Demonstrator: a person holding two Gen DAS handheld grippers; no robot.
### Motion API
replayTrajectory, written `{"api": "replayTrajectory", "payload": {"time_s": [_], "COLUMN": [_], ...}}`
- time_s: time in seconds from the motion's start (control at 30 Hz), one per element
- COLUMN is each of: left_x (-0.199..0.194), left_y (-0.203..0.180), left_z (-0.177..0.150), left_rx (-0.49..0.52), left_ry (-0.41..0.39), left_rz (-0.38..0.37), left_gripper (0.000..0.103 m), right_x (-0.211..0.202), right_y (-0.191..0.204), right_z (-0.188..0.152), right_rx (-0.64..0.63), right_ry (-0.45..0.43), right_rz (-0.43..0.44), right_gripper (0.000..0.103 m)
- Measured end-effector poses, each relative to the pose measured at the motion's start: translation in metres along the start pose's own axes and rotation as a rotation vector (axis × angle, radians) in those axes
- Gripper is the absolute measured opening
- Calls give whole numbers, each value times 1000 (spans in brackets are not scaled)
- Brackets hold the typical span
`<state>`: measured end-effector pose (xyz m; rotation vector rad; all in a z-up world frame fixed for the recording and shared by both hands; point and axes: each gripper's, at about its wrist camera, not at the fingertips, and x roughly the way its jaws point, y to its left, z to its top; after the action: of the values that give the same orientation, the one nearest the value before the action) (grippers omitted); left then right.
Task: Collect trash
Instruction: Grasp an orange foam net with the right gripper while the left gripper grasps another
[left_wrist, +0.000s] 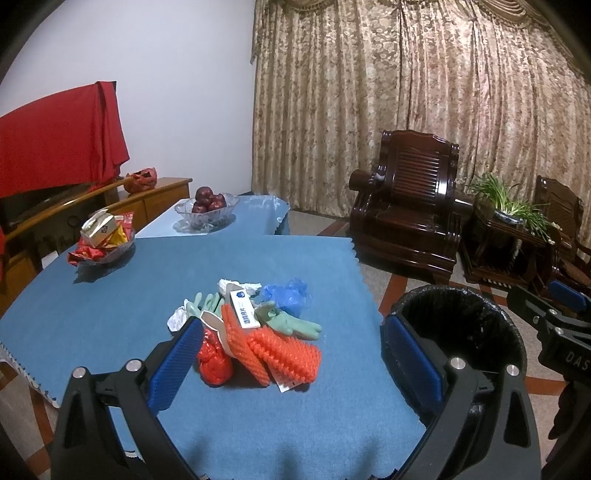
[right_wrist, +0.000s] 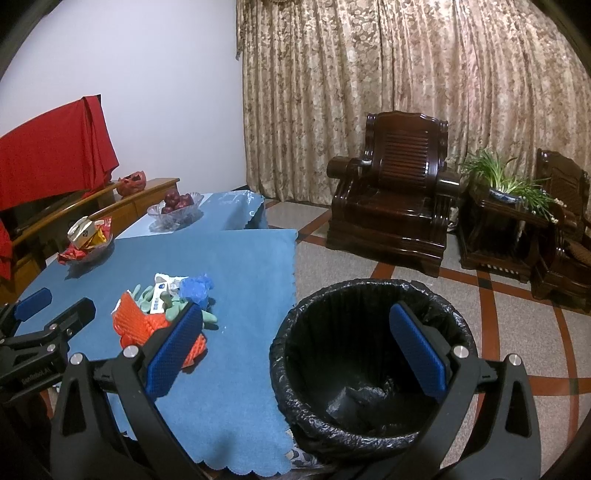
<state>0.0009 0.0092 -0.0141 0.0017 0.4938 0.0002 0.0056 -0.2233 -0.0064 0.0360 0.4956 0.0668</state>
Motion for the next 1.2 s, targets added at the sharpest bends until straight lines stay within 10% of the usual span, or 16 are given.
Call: {"api": "replayTrajectory", "payload": {"time_s": [1.2], "left_x": [79], "left_y": [121], "left_z": [-56], "left_rx": [-95], "left_ry": [87], "left_rz": [160], "left_gripper": [96], "right_x": [161], "right_y": [131], "right_z": [-60], "right_rx": [-173], "right_ry": [175], "right_rz": [239], "right_gripper": [98]}}
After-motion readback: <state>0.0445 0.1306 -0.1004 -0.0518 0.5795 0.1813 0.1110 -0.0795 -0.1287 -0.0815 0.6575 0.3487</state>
